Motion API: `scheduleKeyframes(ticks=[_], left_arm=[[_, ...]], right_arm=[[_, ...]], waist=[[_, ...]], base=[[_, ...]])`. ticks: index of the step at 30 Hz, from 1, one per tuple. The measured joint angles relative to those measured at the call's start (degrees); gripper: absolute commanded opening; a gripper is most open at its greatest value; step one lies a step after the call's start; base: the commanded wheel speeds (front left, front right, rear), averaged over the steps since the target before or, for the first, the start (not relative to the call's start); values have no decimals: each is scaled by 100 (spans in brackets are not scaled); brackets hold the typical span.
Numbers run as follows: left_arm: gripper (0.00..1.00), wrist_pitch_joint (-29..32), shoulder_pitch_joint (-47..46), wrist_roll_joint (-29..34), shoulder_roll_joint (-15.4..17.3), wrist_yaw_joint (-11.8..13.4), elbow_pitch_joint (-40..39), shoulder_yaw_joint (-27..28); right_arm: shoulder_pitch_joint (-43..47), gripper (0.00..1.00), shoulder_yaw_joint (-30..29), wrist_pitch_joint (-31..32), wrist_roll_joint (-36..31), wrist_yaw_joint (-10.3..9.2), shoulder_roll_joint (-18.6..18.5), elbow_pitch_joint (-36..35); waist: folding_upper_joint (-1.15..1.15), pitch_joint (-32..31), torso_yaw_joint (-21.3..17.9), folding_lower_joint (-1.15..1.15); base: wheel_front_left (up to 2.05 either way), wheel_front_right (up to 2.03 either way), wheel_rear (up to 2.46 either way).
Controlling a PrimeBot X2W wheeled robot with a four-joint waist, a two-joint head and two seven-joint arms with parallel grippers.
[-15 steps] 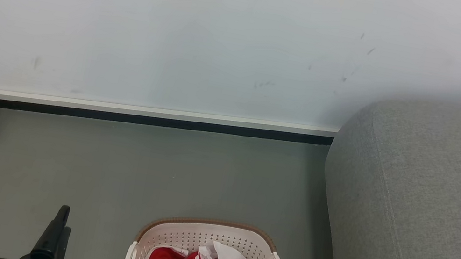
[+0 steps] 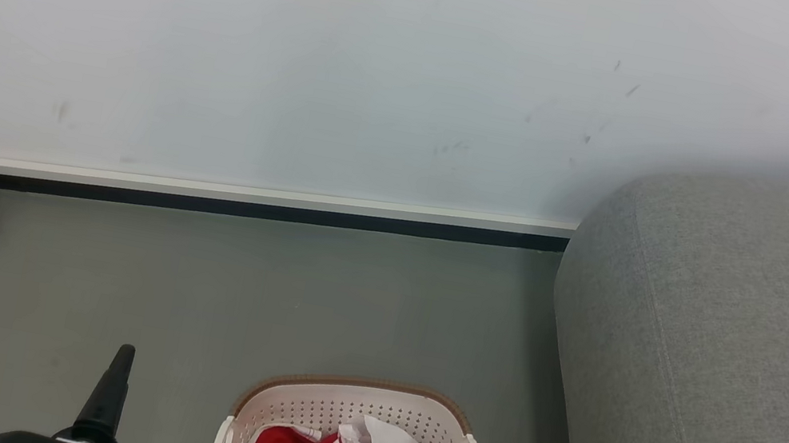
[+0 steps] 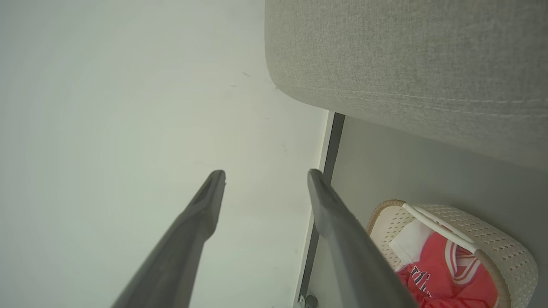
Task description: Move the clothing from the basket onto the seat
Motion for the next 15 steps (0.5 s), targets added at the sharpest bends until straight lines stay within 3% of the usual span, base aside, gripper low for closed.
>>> scheduleKeyframes(ticks=[15], left_arm=[[100,-320,-51,1495,76,279,-226,-378]], right_arm=[[4,100,456,-312,-1529,-249,-65,-300]], waist=[[0,-36,2,0]], base=[[0,0,0]])
